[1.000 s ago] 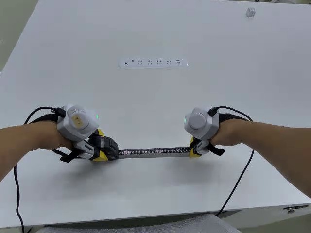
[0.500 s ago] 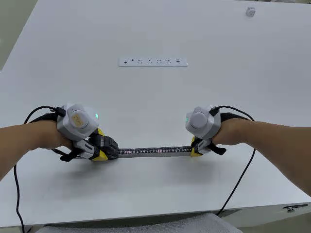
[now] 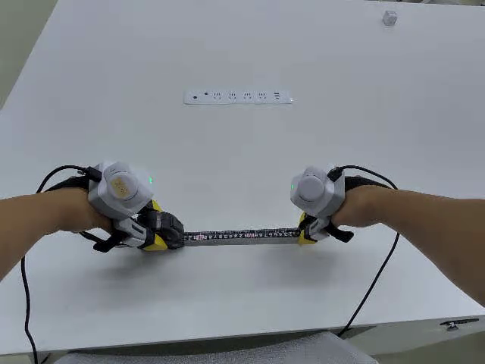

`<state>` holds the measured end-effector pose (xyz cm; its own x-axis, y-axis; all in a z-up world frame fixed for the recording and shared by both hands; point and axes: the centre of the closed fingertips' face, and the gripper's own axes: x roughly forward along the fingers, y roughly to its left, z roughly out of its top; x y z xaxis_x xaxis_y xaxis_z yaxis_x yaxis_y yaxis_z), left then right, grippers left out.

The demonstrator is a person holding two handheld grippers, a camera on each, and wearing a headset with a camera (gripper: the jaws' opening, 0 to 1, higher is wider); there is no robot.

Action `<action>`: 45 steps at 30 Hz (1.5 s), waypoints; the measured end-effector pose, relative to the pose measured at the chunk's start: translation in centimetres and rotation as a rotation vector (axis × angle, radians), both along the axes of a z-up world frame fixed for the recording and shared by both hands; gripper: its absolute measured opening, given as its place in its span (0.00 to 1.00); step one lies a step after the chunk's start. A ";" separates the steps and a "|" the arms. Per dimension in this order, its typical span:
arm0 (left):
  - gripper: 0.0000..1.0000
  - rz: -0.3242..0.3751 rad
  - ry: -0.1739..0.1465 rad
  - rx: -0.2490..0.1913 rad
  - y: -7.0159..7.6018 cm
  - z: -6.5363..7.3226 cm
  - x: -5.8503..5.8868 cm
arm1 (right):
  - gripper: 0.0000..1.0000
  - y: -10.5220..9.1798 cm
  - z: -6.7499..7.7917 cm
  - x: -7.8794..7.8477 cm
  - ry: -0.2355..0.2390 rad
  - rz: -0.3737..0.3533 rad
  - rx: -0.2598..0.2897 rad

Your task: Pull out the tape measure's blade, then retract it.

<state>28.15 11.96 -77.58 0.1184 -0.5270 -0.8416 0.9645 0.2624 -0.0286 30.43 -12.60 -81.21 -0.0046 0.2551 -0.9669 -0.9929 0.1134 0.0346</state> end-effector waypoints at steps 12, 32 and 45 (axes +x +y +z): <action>0.36 0.005 -0.004 -0.005 -0.1 0.0 0.0 | 0.13 0.1 0.0 -0.1 0.002 -0.017 -0.002; 0.36 0.002 0.000 -0.014 -0.1 0.0 0.1 | 0.15 0.5 0.1 0.1 -0.024 -0.066 0.091; 0.37 0.014 -0.005 -0.010 -0.1 -0.1 0.1 | 0.16 0.5 0.1 0.1 -0.055 -0.014 0.089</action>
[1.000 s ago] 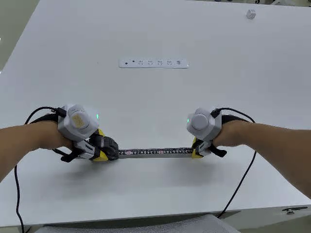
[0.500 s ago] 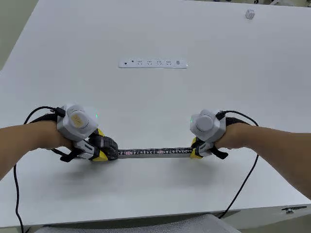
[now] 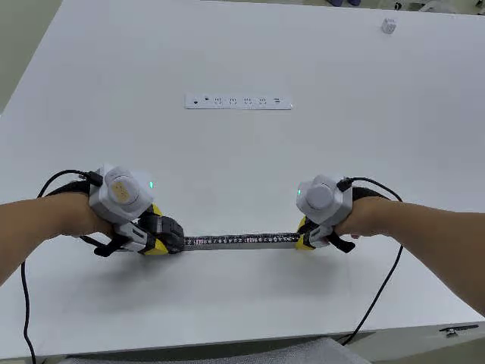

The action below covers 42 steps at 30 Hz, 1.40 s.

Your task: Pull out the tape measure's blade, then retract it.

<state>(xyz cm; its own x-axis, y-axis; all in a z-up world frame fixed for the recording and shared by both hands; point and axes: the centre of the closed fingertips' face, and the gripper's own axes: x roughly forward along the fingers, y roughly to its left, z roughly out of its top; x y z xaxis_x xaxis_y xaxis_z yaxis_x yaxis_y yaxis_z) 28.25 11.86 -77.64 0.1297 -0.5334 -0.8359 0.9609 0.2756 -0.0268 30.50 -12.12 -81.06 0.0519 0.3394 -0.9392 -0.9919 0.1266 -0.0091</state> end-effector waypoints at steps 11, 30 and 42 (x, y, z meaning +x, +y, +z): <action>0.49 0.151 -0.010 -0.035 2.4 0.6 -0.1 | 0.18 -0.1 0.1 0.1 -0.019 -0.016 0.002; 0.79 0.410 -0.028 -0.126 6.0 2.1 -1.4 | 0.44 -1.3 2.2 0.1 -0.042 -0.208 0.124; 1.00 0.652 -0.067 -0.266 8.7 3.9 -2.7 | 0.55 -3.1 3.9 -2.2 -0.077 -0.363 0.240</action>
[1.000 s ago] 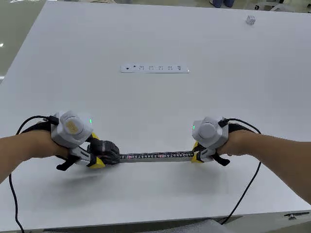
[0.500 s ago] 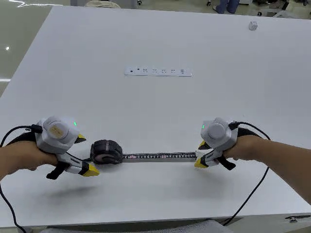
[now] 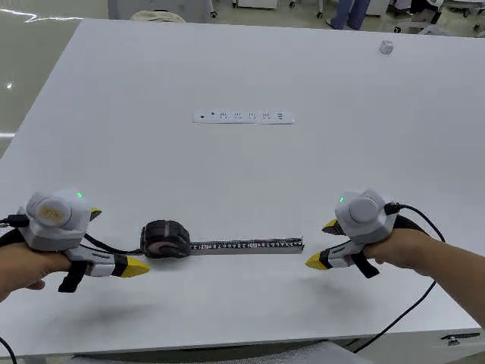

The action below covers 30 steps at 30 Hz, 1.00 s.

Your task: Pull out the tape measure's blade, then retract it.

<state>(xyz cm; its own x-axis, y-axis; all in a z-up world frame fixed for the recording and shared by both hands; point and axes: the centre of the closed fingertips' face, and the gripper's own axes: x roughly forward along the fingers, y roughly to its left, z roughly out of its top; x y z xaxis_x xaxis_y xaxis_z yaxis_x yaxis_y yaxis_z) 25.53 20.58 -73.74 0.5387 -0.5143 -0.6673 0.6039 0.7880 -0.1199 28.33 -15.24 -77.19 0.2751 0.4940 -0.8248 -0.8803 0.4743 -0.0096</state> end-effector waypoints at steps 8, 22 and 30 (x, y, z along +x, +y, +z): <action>1.00 0.051 -0.036 -0.066 1.6 0.3 -2.5 | 0.63 -1.0 0.9 -1.4 -0.027 -0.116 0.081; 1.00 0.200 -0.076 -0.138 3.7 1.3 -5.5 | 0.77 -2.9 2.4 -4.5 -0.084 -0.267 0.163; 1.00 0.238 -0.067 -0.147 4.6 1.0 -7.1 | 0.87 -4.1 3.3 -6.2 -0.125 -0.329 0.189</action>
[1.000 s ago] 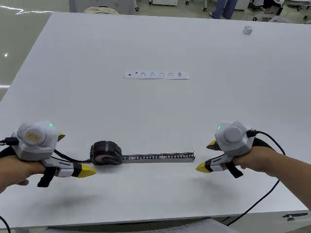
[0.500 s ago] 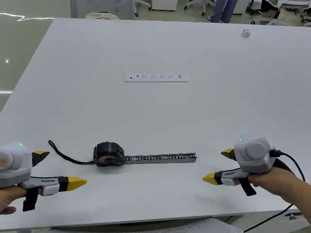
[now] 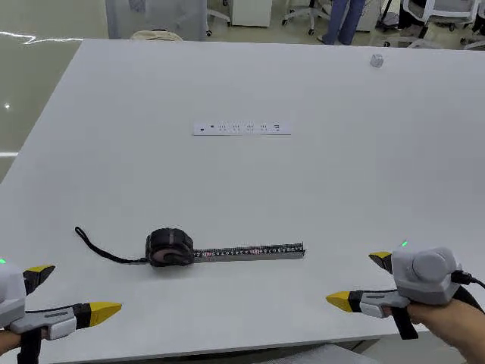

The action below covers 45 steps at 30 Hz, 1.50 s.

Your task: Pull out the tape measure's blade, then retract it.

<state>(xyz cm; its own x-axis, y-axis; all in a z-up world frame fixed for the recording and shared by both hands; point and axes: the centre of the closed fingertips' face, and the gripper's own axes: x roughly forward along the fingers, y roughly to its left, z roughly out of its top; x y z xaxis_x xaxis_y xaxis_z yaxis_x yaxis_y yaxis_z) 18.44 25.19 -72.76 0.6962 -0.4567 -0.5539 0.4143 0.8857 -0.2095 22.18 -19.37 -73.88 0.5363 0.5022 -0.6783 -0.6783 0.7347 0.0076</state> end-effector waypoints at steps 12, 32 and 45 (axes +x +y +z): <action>1.00 0.039 -0.059 0.009 1.4 1.8 -0.6 | 1.00 -0.8 0.9 -2.4 -0.026 -0.071 0.037; 1.00 0.053 -0.073 0.017 1.4 2.4 0.0 | 1.00 -2.1 0.4 -2.7 -0.005 -0.074 0.003; 0.99 0.091 -0.078 0.053 -0.9 3.6 0.6 | 1.00 -1.7 0.9 -1.3 -0.018 -0.031 -0.014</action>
<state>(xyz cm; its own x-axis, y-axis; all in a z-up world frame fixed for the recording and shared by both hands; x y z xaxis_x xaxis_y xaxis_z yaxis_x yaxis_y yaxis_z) 19.00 24.24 -69.13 0.7757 -0.3611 -0.5176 0.3446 0.9294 -0.1320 20.89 -21.12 -72.97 0.5637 0.4753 -0.6755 -0.6549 0.7556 -0.0149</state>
